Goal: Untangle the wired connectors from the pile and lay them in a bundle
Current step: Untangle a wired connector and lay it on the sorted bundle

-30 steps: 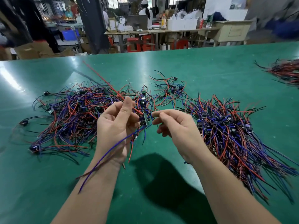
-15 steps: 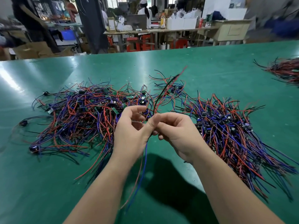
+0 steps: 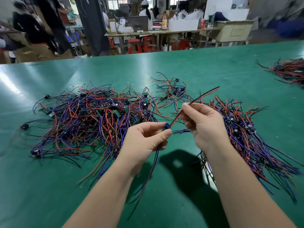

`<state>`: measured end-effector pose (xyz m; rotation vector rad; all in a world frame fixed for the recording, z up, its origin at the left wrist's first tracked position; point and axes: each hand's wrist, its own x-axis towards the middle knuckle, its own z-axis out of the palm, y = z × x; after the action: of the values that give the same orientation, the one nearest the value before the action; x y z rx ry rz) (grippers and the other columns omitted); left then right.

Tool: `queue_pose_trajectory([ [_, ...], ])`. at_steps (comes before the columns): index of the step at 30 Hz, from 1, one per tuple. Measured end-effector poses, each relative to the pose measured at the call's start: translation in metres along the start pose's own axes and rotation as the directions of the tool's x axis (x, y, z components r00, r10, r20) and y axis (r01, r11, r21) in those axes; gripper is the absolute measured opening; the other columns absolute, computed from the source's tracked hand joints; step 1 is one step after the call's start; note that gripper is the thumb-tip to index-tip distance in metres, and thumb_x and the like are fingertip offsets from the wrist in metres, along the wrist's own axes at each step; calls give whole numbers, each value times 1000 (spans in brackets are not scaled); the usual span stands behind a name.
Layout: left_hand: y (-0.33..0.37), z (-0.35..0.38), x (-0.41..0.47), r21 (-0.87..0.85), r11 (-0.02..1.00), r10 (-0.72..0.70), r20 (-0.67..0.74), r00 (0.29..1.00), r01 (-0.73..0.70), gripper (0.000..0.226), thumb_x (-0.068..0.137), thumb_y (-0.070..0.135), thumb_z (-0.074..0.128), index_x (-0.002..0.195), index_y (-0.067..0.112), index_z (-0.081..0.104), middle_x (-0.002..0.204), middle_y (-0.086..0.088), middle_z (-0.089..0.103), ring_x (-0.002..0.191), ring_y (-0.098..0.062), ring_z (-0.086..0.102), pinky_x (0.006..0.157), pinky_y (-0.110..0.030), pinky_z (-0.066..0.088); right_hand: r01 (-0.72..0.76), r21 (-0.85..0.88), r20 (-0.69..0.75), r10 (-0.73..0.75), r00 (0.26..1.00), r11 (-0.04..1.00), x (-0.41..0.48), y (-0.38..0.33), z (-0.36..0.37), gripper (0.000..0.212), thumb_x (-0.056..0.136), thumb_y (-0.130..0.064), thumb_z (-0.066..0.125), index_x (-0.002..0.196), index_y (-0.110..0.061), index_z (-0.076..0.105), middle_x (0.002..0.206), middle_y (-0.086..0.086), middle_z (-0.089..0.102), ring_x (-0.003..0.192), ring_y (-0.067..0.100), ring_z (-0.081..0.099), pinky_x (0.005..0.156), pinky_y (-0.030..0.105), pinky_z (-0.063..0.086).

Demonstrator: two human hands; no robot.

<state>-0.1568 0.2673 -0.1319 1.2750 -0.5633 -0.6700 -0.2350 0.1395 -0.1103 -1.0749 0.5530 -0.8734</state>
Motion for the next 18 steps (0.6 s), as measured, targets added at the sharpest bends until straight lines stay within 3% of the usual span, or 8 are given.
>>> queue_pose_trajectory([
  [3, 1, -2, -3, 112, 989, -106, 95, 990, 95, 14, 72, -1, 75, 81, 8, 71, 61, -2, 64, 47, -11, 58, 49, -20, 50, 59, 98, -144, -45, 989, 993, 7, -10, -15, 17, 82, -2, 68, 71, -15, 63, 55, -5, 66, 49, 5, 59, 46, 15, 40],
  [5, 3, -3, -6, 223, 957, -231, 198, 952, 186, 13, 75, 2, 76, 77, 13, 70, 63, -2, 65, 50, -13, 61, 47, -18, 48, 103, 84, -212, -84, 974, 991, 10, -13, -22, 17, 82, -3, 69, 72, -16, 63, 55, -6, 66, 50, 6, 60, 46, 16, 40],
  [8, 4, -4, -9, 361, 900, -360, 297, 884, 245, 14, 76, 11, 78, 82, 14, 65, 69, -1, 68, 61, -14, 65, 53, -20, 50, 144, 5, -197, -140, 970, 990, 10, -9, -21, 14, 82, -6, 70, 74, -15, 64, 56, -5, 65, 48, 11, 64, 38, 16, 37],
  [11, 5, -6, -10, 382, 890, -375, 304, 875, 249, 26, 69, 15, 84, 85, 10, 64, 80, -12, 69, 65, -17, 66, 63, -29, 55, 188, -52, -166, -194, 967, 981, 9, -6, -19, 15, 90, -17, 64, 75, -12, 63, 49, -4, 58, 46, 15, 65, 35, 14, 37],
  [13, 8, -6, -12, 302, 914, -366, 323, 873, 272, 36, 63, 20, 84, 88, 8, 61, 84, -14, 71, 66, -17, 68, 61, -28, 56, 119, -25, -137, -121, 983, 993, 12, -6, -19, 28, 98, -28, 51, 81, -10, 64, 53, 1, 62, 49, 16, 66, 38, 16, 42],
  [15, 13, -6, -12, 117, 945, -328, 352, 877, 307, 34, 61, 25, 78, 86, 9, 61, 85, -12, 74, 69, -16, 71, 59, -26, 56, -24, -52, -84, 19, 996, 998, 14, -4, -18, 31, 101, -28, 44, 91, -6, 63, 65, 8, 66, 52, 16, 67, 42, 18, 47],
  [17, 18, -6, -11, -124, 938, -264, 351, 899, 324, 23, 62, 26, 74, 80, 13, 66, 88, -9, 75, 74, -15, 72, 57, -24, 57, -90, -267, 54, 109, 993, 959, 12, 2, -18, 17, 95, -14, 55, 105, -3, 63, 77, 11, 67, 57, 15, 66, 48, 19, 49],
  [18, 21, -6, -10, -232, 917, -240, 326, 914, 324, 22, 61, 27, 73, 78, 13, 71, 88, -8, 75, 75, -14, 73, 56, -23, 57, -71, -377, 149, 136, 979, 924, 10, 4, -17, 22, 89, -6, 62, 111, -3, 62, 81, 12, 68, 61, 14, 65, 51, 18, 49],
])
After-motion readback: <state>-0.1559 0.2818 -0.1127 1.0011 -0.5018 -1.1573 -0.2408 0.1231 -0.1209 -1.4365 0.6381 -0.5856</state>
